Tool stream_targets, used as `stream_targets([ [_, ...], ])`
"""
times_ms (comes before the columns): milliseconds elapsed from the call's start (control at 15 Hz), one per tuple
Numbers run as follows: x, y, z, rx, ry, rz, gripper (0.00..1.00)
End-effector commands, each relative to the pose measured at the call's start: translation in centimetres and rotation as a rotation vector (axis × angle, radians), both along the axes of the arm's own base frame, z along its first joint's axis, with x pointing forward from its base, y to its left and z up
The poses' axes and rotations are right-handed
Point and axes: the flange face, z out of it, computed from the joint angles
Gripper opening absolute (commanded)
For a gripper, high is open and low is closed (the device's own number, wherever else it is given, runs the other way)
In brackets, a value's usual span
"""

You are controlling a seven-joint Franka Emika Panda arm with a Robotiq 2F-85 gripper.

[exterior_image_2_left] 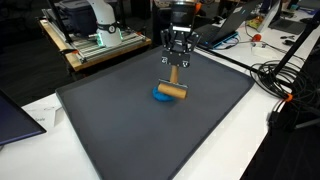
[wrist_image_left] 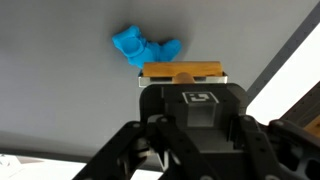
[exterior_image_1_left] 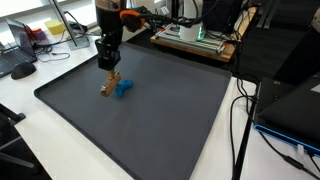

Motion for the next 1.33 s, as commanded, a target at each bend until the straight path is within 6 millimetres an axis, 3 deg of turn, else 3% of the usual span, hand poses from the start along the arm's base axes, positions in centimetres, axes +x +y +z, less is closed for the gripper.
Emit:
stream_targets([
  [0,-2.3,0.3,2.4,-0.064,-0.013,-0.047,0.22],
  [333,-3.7,0.4,4.1,-0.087,0.015,-0.056,0.22],
  [600,-3.2,1.5,4.6,-0.104,0.024,-0.099,0.22],
  [1000,-1.8,5.4,4.3,-0.208,0.010,-0.252,0.22],
  [1267,0.0,8.2,2.7,-0.280,0.030,-0.321,0.22],
])
